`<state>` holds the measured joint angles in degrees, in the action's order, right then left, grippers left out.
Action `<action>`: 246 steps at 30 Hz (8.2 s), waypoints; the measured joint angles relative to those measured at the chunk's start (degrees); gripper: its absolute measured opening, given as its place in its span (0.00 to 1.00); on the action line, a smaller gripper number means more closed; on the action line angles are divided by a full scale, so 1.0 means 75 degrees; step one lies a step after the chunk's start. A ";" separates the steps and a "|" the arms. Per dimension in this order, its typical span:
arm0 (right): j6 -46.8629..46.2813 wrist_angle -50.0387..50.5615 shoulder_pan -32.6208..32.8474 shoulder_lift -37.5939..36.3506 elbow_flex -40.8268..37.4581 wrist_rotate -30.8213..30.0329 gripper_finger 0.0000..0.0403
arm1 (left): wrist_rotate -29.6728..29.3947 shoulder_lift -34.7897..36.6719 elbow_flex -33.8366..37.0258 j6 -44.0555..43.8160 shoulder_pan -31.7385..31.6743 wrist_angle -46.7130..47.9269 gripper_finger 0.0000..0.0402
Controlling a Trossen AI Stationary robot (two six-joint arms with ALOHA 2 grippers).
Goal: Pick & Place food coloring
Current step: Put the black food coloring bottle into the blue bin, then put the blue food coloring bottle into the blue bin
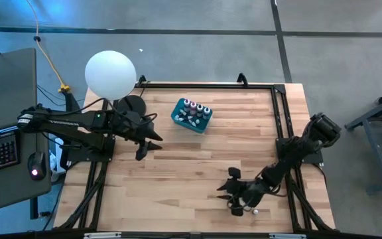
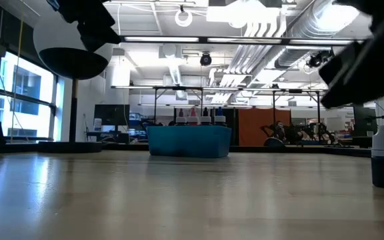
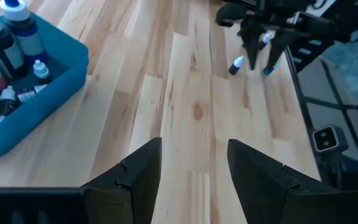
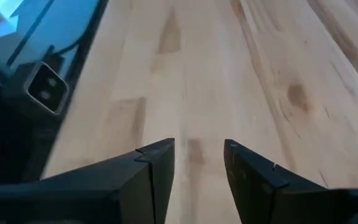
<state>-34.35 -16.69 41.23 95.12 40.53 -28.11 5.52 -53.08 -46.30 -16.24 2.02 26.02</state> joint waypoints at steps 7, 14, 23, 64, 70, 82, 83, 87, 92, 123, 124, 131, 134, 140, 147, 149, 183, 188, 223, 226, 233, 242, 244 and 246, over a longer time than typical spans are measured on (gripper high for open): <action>-0.0412 -0.1838 -0.0012 -0.0002 -0.1468 -0.0068 0.34 | 0.0023 0.0000 0.0000 -0.0304 0.0000 0.0000 0.45; -0.0172 -0.2529 -0.0070 0.0010 -0.1951 0.0048 0.34 | 0.0025 0.0000 -0.0002 -0.0361 -0.0003 -0.0144 0.45; 0.0303 -0.2792 -0.0400 0.0285 -0.1955 0.0974 0.33 | 0.0017 0.0000 0.0000 -0.0476 -0.0003 -0.0298 0.45; 0.2698 -0.1181 -0.5559 0.0488 0.1228 -0.1457 0.13 | -0.0015 0.0000 0.0000 0.0593 -0.0017 -0.0064 0.45; 0.2392 -0.1107 -0.5820 0.0488 0.1114 -0.0864 0.25 | -0.0017 0.0000 0.0000 0.0596 -0.0017 0.0087 0.45; 0.3356 -0.1173 -0.5317 0.0481 0.1631 -0.0028 0.33 | -0.0035 -0.0033 0.0000 0.0593 -0.0017 0.0142 0.45; 0.3465 -0.1031 -0.5164 0.0449 0.1792 0.0114 0.33 | -0.0035 -0.0067 0.0000 0.0593 -0.0017 0.0131 0.45; 0.3603 0.0703 -0.4396 0.0268 0.2789 0.0363 0.33 | -0.0032 -0.0082 0.0006 0.0593 -0.0017 0.0124 0.45; 0.2714 0.4034 -0.3291 0.0252 0.4384 0.0308 0.33 | -0.0058 -0.0164 0.0006 0.0593 -0.0017 0.0141 0.45; -0.9095 1.1360 -0.0138 0.0947 0.5486 0.4405 0.33 | -0.0282 -0.0306 0.0003 0.0532 -0.0015 -0.0076 0.45; -0.9095 1.1392 -0.0146 0.1024 0.5486 0.4469 0.33 | -0.0286 -0.0307 0.0003 0.0532 -0.0015 -0.0074 0.45; -0.9513 1.1338 -0.0140 0.1430 0.5486 0.4820 0.33 | -0.0289 -0.0306 0.0003 0.0577 -0.0015 -0.0050 0.45; -0.9630 1.1384 -0.0141 0.1573 0.5486 0.5111 0.33 | -0.0289 -0.0306 0.0003 0.0588 -0.0015 -0.0050 0.45; -0.9644 1.1535 -0.0073 0.1891 0.5486 0.5034 0.33 | -0.0289 -0.0306 0.0003 0.0588 -0.0015 -0.0008 0.45; -0.9643 1.1550 -0.0076 0.2211 0.5486 0.5150 0.33 | -0.0286 -0.0306 0.0003 0.0590 -0.0015 0.0032 0.45; -0.9663 1.1550 -0.0073 0.2228 0.5482 0.5081 0.33 | -0.0286 -0.0306 0.0003 0.0590 -0.0015 0.0035 0.45; -0.6442 0.9010 -0.1891 0.1501 0.4798 0.1332 0.19 | -0.0283 -0.0306 0.0000 0.0667 -0.0015 0.0065 0.45; -0.2672 0.7060 -0.3864 0.1475 0.5288 0.0657 0.18 | -0.0280 -0.0306 0.0000 0.0765 -0.0017 0.0026 0.45; 0.1570 0.4640 -0.7040 0.1575 0.3809 0.1598 0.36 | -0.0277 -0.0306 -0.0003 0.1272 -0.0015 0.0114 0.45; 0.1758 0.4611 -0.7046 0.1575 0.3822 0.1625 0.39 | -0.0277 -0.0306 -0.0003 0.1272 -0.0017 0.0128 0.45; 0.2247 0.5201 -0.6549 0.1569 0.4743 0.2319 0.39 | -0.0280 -0.0306 -0.0003 0.1272 -0.0016 0.0146 0.45; 0.1804 0.8043 -0.4502 0.1552 0.6827 0.2661 0.33 | -0.0280 -0.0306 -0.0003 0.1271 -0.0017 0.0144 0.45; 0.1306 0.8355 -0.3929 0.1546 0.7066 0.2804 0.33 | -0.0280 -0.0306 -0.0003 0.1267 -0.0015 0.0143 0.45; 0.0720 0.8373 -0.3366 0.1546 0.7126 0.2988 0.33 | -0.0280 -0.0306 -0.0003 0.1234 -0.0017 0.0143 0.45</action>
<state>-28.95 46.11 15.99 106.72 93.97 -5.69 3.42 -55.37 -46.33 -6.99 1.89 27.09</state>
